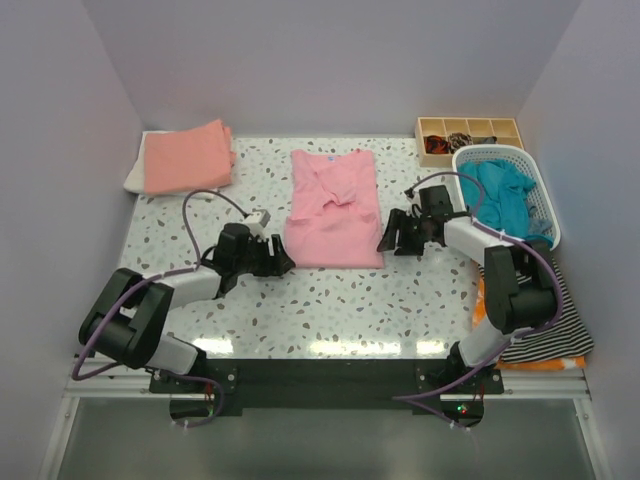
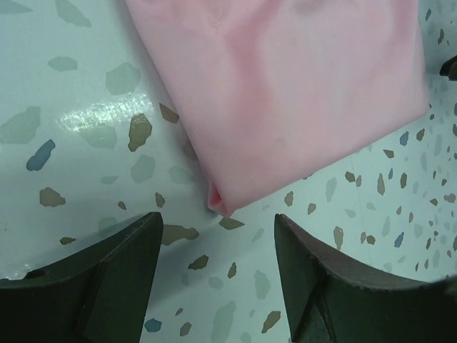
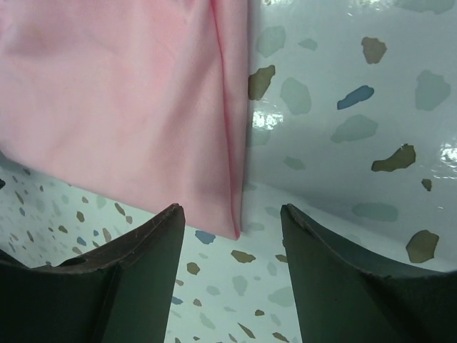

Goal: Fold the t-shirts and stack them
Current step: Grab one side of the 2/3 rectangular tshirt with both arms

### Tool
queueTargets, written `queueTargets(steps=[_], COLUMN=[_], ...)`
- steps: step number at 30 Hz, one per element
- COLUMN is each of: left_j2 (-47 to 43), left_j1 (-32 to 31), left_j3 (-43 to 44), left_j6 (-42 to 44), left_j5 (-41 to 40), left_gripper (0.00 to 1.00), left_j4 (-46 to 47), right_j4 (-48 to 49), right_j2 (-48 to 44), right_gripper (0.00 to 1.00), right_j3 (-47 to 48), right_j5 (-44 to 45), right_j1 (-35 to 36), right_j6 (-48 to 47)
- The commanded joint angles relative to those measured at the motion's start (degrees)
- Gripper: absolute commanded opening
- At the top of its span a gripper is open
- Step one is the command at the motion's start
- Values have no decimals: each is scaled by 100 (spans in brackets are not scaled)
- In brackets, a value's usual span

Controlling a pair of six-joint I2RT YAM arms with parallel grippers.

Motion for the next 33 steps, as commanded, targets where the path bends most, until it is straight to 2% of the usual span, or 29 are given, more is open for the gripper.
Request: queueTargets(steps=[1,10,17,19,21,22,24,25,26,33], left_j2=[94,1061,1519,1624,1677,1712,1739,1739,1722,994], left_j1=[44,44,44,44,44,44,44,44,44,35], left_j3=[-186,-441,-424,-406,-388,-397,-397,-397,-397,-774], left_j6=[-331,-780,-886,-895,-903,-921,-913,-904,-895,-711], left_j5=[310,1057,1216,1233,1260,1277,1277,1295,1295,1286], left_gripper=[68,64,52,49,37,27,16,6,0,0], left_j4=[796,2044,2458,2510,2589,2607,2642,2634,2590,1984], right_j4=[192,473,807,904,1009,1070,1202,1255,1316,1160], right_j2=[-88,211,686,843,897,932,950,950,950,371], right_gripper=[61,61,60,55,47,30,13,4,0,0], right_j3=[-151,-423,-485,-502,-520,-590,-634,-695,-731,-1126], right_j5=[-491,-815,-1290,-1378,-1414,-1405,-1423,-1457,-1501,-1458], right_j1=[-11,-20,-20,-11,-11,-20,-29,-20,-11,-20], right_j6=[104,289,552,588,640,684,711,746,772,737])
